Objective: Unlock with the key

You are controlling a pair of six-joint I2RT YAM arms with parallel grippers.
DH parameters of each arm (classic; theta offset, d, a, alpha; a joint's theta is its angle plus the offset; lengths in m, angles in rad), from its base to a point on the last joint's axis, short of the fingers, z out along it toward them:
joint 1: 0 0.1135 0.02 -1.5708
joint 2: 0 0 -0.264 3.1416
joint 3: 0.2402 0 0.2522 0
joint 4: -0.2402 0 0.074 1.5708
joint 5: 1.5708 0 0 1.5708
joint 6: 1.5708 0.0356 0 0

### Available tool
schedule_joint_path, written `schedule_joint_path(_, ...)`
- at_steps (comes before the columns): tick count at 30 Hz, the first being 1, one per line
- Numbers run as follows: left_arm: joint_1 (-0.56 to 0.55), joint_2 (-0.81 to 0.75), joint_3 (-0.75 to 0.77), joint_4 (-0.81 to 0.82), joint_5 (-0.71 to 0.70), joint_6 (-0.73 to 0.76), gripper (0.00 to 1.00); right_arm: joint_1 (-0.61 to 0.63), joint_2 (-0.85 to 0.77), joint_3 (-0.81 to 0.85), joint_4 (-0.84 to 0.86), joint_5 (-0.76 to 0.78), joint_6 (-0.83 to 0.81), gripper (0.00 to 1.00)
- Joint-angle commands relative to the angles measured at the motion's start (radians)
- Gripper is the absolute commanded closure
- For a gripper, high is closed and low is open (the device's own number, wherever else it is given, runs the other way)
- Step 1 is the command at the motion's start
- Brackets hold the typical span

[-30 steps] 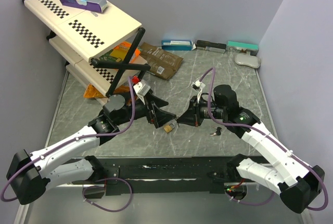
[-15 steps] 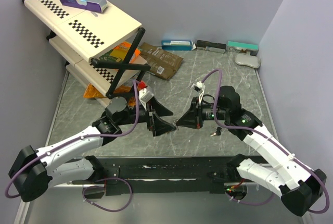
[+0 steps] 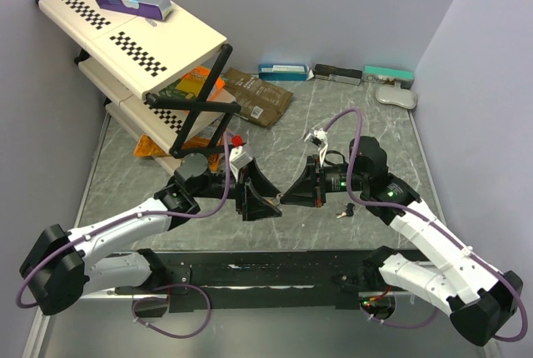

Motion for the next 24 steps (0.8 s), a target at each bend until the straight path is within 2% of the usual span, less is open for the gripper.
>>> schedule_joint_path(1, -0.003, 0.015, 0.033, 0.111, 0.049, -0.021, 0.3, 0.001, -0.023, 0.033, 0.074, -0.039, 0.022, 1.0)
schedule_joint_path(4, -0.004, 0.026, 0.028, 0.141, 0.05, -0.036, 0.41, 0.003, -0.022, 0.035, 0.072, -0.039, 0.019, 1.0)
schedule_joint_path(5, -0.007, 0.029, 0.028, 0.146, 0.05, -0.039, 0.47, 0.003, -0.02, 0.033, 0.069, -0.036, 0.017, 1.0)
schedule_joint_path(10, -0.009, 0.026, 0.021, 0.146, 0.036, -0.043, 0.61, 0.0, -0.026, 0.035, 0.06, -0.026, 0.011, 1.0)
schedule_joint_path(13, -0.01, 0.021, 0.016, 0.135, 0.027, -0.039, 0.73, 0.0, -0.031, 0.035, 0.055, -0.019, 0.008, 1.0)
schedule_joint_path(14, -0.01, 0.018, 0.016, 0.134, 0.026, -0.038, 0.81, -0.003, -0.031, 0.032, 0.057, -0.019, 0.01, 1.0)
schedule_joint_path(17, -0.01, 0.016, 0.013, 0.125, 0.023, -0.038, 0.91, -0.005, -0.038, 0.033, 0.054, -0.016, 0.013, 1.0)
schedule_joint_path(22, -0.01, 0.01, 0.005, 0.125, 0.018, -0.041, 0.98, -0.008, -0.042, 0.033, 0.048, -0.01, 0.011, 1.0)
schedule_joint_path(24, -0.009, 0.009, 0.005, 0.115, 0.015, -0.036, 0.95, -0.011, -0.046, 0.032, 0.042, 0.001, 0.01, 1.0)
